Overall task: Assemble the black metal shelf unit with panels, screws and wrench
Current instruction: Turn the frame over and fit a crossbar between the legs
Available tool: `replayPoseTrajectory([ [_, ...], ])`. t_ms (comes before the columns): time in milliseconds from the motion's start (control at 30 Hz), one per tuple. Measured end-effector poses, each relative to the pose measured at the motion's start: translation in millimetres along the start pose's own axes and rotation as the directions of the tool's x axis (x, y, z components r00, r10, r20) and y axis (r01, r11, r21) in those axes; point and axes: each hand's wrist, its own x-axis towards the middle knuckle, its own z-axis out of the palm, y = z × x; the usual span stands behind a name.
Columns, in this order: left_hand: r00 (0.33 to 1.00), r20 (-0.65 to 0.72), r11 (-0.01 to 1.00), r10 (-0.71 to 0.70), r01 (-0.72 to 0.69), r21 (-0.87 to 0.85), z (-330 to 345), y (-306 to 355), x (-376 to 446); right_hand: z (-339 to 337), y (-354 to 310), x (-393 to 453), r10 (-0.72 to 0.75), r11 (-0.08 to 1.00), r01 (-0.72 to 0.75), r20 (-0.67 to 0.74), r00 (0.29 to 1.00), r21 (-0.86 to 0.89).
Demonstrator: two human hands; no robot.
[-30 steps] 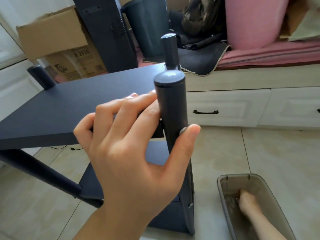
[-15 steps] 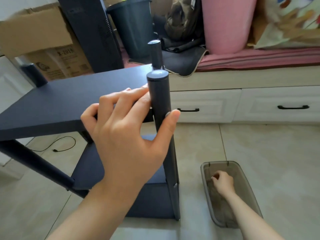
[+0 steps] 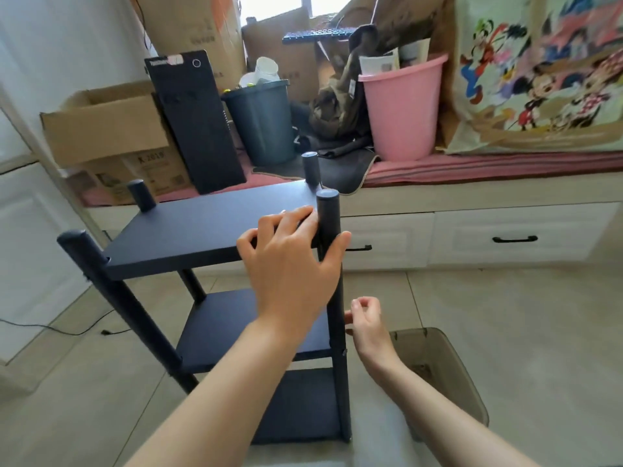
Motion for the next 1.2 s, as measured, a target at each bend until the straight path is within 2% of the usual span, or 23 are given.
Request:
replayPoseTrajectory([
  [167,0.999,0.028,0.999,-0.031,0.03,0.019,-6.5,-12.7,6.1,12.3,-9.1,-18.0,-0.065,0.995,0.066,0.015,0.998,-0.071],
  [233,0.999,0.017,0.999,-0.046,0.046,0.022,-9.6,-20.1,9.9,21.2,-13.4,-21.0,-0.094,0.995,0.095,0.058,0.994,-0.023],
  [333,0.997,0.009,0.997,-0.074,0.074,0.031,-14.8,-30.1,14.1,33.9,-24.5,-19.5,-0.056,0.994,0.044,0.112,0.992,0.105],
  [500,0.996,0.02,0.994,-0.093,0.091,0.06,-28.6,-41.6,17.6,59.4,-42.7,-16.3,-0.018,0.998,0.01,0.123,0.992,0.068],
  [633,0.982,-0.026,0.981,-0.186,0.187,0.054,-48.6,-63.6,33.7,79.3,-67.6,-16.7,-0.095,0.995,0.088,0.133,0.987,0.053],
  [733,0.951,-0.083,0.954,-0.297,0.292,-0.063,-74.9,-90.8,45.2,95.9,-91.0,-15.2,-0.213,0.977,0.212,0.17,0.962,0.022],
  [833,0.895,-0.11,0.883,-0.431,0.394,-0.256,-102.4,-126.6,41.8,117.1,-106.2,-17.1,-0.291,0.949,0.312,0.269,0.918,-0.04],
  [933,0.834,-0.08,0.768,-0.546,0.461,-0.444,-123.9,-158.7,22.0,140.9,-112.1,-23.4,-0.326,0.919,0.381,0.348,0.879,-0.101],
  [1200,0.651,-0.011,0.492,-0.759,0.561,-0.666,-146.8,-237.3,-50.7,201.1,-98.1,-33.0,-0.32,0.816,0.525,0.567,0.759,-0.242],
])
